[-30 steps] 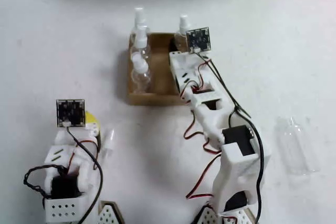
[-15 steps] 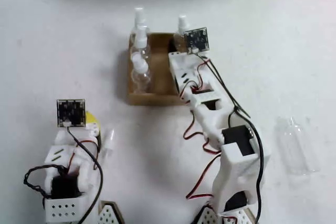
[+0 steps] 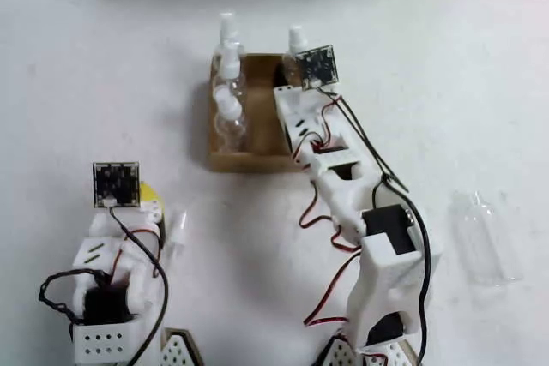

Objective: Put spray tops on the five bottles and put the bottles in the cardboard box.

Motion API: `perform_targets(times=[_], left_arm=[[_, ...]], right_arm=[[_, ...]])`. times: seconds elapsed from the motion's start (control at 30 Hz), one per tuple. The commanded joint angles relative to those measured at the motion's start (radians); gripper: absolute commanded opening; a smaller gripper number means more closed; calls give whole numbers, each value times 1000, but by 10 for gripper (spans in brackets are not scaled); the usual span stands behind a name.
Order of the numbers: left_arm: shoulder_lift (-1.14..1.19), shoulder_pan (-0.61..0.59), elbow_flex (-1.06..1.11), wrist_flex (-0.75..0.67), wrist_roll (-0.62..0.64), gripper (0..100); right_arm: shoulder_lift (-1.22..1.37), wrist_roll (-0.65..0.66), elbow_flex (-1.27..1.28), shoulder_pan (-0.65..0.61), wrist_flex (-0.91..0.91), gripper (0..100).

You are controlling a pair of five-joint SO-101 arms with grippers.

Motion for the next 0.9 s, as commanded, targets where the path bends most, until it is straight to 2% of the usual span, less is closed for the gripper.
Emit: perform_targets(times=[0.0,0.1,0.33,0.87], left_arm=[[-10,8,-2,-35,-12,24],[-10,8,-2,-35,-12,24],[-10,8,-2,-35,-12,24],[-10,8,-2,-35,-12,24]], right_arm=[[-41,11,-38,-7,30,167],[-41,11,-38,-8,38,183],[-31,3,-38,-10,39,336],[-39,2,-38,-10,36,344]])
